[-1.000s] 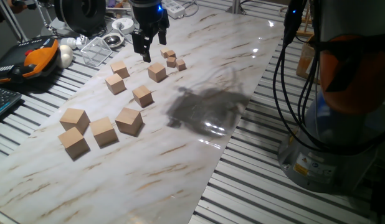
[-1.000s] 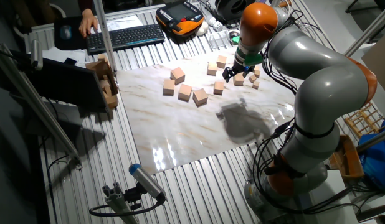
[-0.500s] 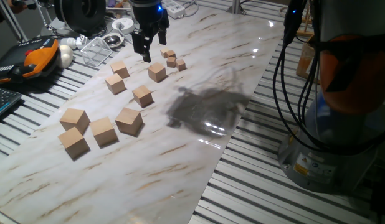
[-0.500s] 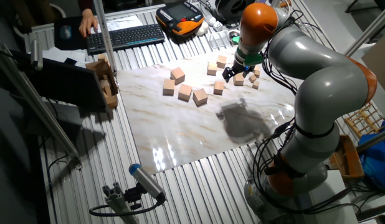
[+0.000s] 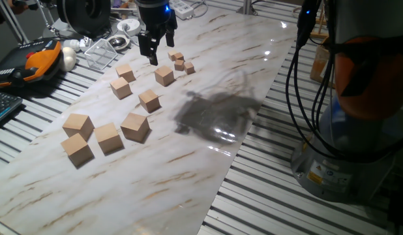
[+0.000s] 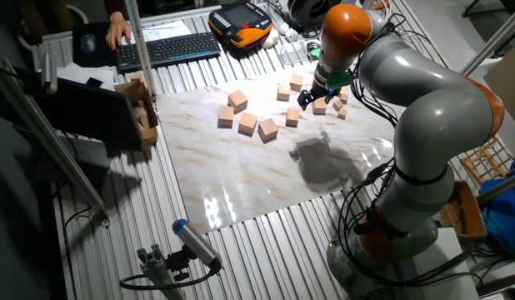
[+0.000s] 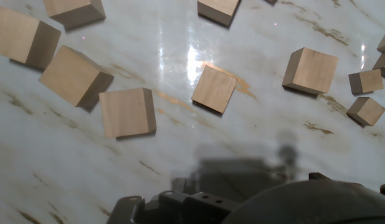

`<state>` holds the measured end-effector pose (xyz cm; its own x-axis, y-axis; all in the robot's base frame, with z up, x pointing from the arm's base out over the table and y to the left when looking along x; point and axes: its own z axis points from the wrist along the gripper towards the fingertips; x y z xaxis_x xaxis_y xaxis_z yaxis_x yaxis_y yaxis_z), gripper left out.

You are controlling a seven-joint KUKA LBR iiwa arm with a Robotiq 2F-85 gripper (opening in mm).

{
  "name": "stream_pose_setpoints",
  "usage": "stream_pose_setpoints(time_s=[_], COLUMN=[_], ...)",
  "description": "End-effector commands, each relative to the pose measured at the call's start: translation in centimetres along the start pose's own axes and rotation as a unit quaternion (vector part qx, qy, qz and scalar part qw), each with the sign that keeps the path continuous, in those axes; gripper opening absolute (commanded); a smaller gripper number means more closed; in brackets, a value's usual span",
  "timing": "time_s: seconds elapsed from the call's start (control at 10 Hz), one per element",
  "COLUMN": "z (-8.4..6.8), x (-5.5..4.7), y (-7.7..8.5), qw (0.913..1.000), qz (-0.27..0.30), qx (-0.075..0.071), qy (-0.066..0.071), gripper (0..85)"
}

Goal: Stack the blocks into a cross shape

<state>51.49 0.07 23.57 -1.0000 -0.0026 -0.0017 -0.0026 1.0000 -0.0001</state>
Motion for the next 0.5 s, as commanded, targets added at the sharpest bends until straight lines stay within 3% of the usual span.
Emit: stream_pose_setpoints(time_s=[0.0,0.1,0.2,0.4], z=[0.00,-0.13,-0.48,-0.82], x=[0.00,-0.07,-0.18,-0.23], y=[0.00,-0.02,-0.05,0.00], qw=[1.0000,0.9985,0.9980,0.9982], qz=[0.000,-0.042,-0.046,-0.046], qx=[0.000,0.000,-0.004,0.000], qy=[0.000,0.035,0.044,0.039], gripper=[0.0,0.0,0.0,0.0])
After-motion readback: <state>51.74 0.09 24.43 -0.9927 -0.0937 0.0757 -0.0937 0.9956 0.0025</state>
